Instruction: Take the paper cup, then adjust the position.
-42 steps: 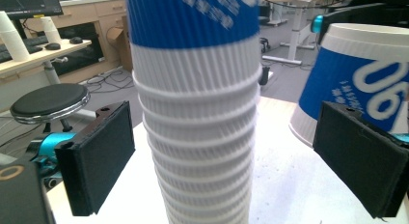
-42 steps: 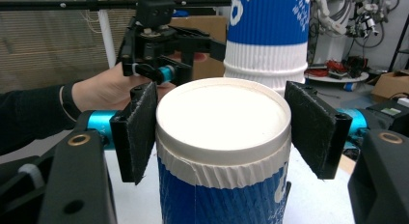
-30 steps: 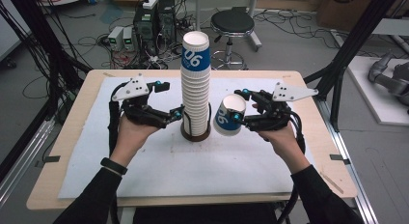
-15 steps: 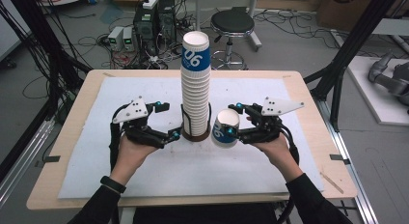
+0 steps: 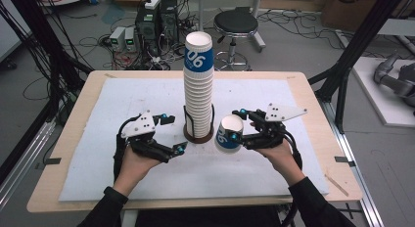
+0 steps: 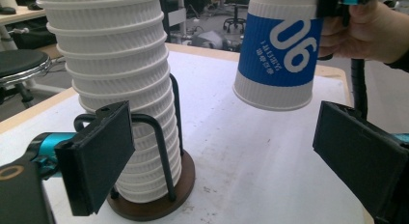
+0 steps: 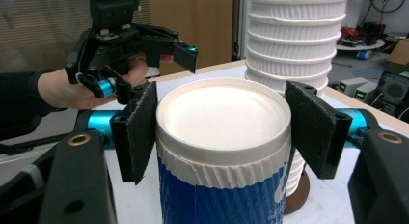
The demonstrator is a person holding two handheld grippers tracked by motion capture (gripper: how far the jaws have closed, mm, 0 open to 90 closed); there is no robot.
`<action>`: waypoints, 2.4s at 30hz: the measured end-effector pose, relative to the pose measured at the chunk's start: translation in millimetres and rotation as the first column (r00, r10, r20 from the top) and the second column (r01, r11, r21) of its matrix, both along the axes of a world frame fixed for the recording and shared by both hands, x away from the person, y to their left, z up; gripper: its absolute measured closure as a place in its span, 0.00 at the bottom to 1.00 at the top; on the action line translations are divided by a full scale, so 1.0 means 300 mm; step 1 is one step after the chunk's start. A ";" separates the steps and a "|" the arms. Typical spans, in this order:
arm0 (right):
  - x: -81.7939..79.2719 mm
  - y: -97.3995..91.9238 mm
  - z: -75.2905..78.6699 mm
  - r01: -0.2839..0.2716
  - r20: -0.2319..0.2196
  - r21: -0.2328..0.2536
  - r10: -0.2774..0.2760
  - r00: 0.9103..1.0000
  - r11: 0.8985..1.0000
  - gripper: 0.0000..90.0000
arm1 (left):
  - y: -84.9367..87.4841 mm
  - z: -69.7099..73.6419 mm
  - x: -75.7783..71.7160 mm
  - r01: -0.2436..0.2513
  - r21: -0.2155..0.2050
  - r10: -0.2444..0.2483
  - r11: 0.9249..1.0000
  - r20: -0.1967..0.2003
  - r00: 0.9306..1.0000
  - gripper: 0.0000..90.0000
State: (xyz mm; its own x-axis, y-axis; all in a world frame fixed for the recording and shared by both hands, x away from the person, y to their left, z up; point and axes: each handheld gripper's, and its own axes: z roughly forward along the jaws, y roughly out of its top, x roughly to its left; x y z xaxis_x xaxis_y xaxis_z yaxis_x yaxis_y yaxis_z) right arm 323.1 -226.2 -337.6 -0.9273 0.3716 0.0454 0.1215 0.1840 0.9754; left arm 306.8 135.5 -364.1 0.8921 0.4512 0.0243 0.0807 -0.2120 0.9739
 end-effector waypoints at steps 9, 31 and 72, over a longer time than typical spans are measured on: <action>0.007 -0.032 -0.010 0.031 -0.013 0.016 -0.031 0.999 0.999 0.35 | -0.008 -0.022 0.012 0.005 0.002 -0.005 1.000 -0.022 1.000 0.08; -0.001 -0.044 -0.002 0.018 -0.003 0.038 -0.017 1.000 0.999 0.35 | -0.092 -0.028 0.002 0.100 0.005 -0.099 0.995 -0.052 0.994 0.08; -0.030 0.044 -0.010 -0.078 -0.009 0.034 0.078 0.997 0.996 0.35 | -0.320 -0.069 0.024 0.225 -0.034 -0.228 0.974 -0.119 0.966 0.08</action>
State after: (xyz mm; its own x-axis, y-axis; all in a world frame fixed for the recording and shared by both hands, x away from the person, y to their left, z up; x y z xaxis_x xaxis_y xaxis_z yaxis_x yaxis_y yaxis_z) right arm 314.1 -212.9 -340.6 -0.9528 0.2962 0.0662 0.1181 0.1609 0.9799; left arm 313.9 39.4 -384.9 0.9668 0.2364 -0.0969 0.1503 -0.2193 0.9640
